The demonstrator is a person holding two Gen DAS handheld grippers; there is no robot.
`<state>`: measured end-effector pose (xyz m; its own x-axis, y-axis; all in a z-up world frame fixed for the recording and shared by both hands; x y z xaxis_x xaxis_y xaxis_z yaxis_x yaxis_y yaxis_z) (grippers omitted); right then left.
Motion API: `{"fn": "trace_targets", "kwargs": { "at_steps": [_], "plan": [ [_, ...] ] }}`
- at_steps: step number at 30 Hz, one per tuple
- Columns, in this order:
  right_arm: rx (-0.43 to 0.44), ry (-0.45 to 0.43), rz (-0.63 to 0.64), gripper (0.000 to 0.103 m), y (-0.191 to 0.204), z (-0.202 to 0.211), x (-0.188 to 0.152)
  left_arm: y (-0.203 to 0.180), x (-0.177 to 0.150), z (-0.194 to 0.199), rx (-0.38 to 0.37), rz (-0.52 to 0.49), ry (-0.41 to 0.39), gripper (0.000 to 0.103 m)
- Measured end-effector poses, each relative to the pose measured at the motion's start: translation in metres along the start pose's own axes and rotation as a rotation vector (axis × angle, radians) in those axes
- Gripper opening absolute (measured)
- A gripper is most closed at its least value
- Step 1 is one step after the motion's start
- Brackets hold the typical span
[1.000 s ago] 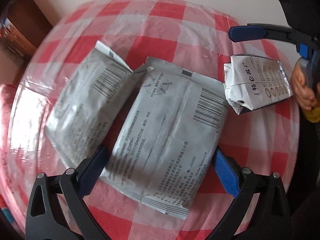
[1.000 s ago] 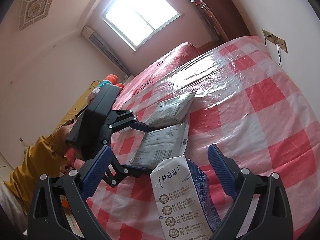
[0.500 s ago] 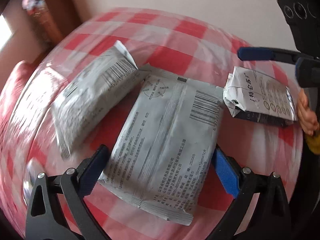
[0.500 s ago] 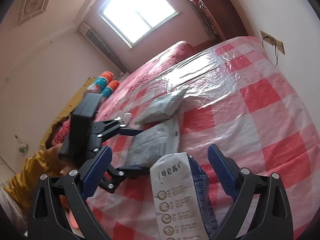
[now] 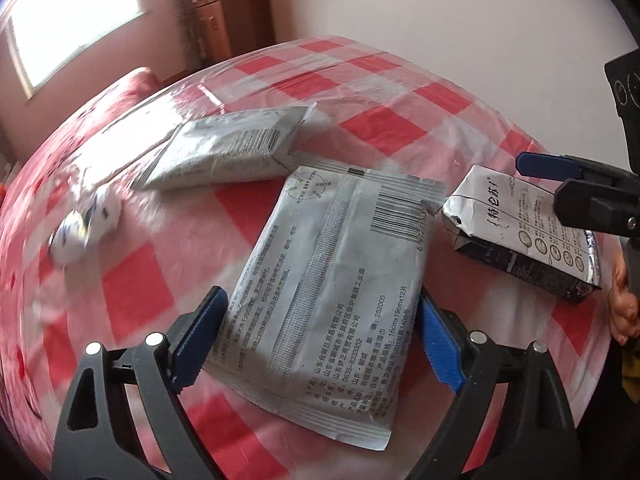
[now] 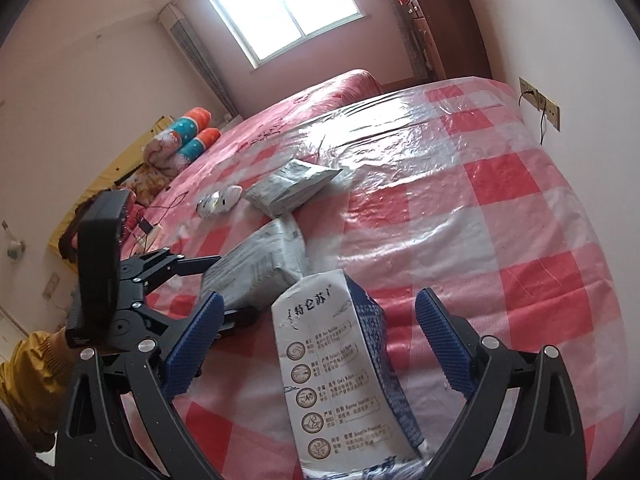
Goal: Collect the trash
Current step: 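Close the right gripper on the white milk carton and lift it, then grasp the large grey packet with the left gripper while the right gripper holds the carton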
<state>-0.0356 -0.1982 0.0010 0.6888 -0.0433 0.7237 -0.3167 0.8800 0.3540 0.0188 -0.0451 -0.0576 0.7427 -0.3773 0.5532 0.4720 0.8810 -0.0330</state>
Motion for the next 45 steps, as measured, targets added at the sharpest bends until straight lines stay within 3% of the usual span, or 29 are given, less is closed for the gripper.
{"fn": "trace_targets", "kwargs": {
  "at_steps": [10, 27, 31, 36, 38, 45],
  "plan": [
    [-0.107, 0.061, 0.136, 0.095, 0.015, 0.001, -0.019, 0.000, -0.036, 0.026, -0.030, 0.103, -0.004, 0.089],
    [-0.151, 0.135, 0.208, 0.095, 0.054, -0.003, -0.053, 0.040, -0.087, 0.069, -0.032, 0.292, -0.059, 0.087],
    [-0.184, 0.131, 0.228, 0.080, 0.060, -0.006, -0.051, 0.047, -0.095, 0.078, -0.047, 0.327, -0.079, 0.086],
    [-0.236, 0.135, 0.232, 0.070, 0.056, -0.010, -0.051, 0.054, -0.108, 0.087, -0.056, 0.349, -0.087, 0.086],
    [-0.245, 0.144, 0.234, 0.060, 0.056, -0.012, -0.052, 0.054, -0.112, 0.090, -0.065, 0.348, -0.085, 0.086],
    [-0.200, 0.156, 0.238, 0.056, 0.071, -0.020, -0.058, 0.047, -0.120, 0.092, -0.045, 0.282, -0.079, 0.086]
  ]
}}
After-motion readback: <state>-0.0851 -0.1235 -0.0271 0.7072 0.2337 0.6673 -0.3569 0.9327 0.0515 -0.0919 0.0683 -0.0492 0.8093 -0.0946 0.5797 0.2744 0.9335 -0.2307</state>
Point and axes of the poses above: each gripper's, at about its wrist camera, not at the fingertips, and z roughly against the way its jaws point, y to its left, x to its top, the point moved 8 cm from there along -z, roughly the way its jaws point, and after that the axes turned 9 degrees about z, right-handed, at the moved point
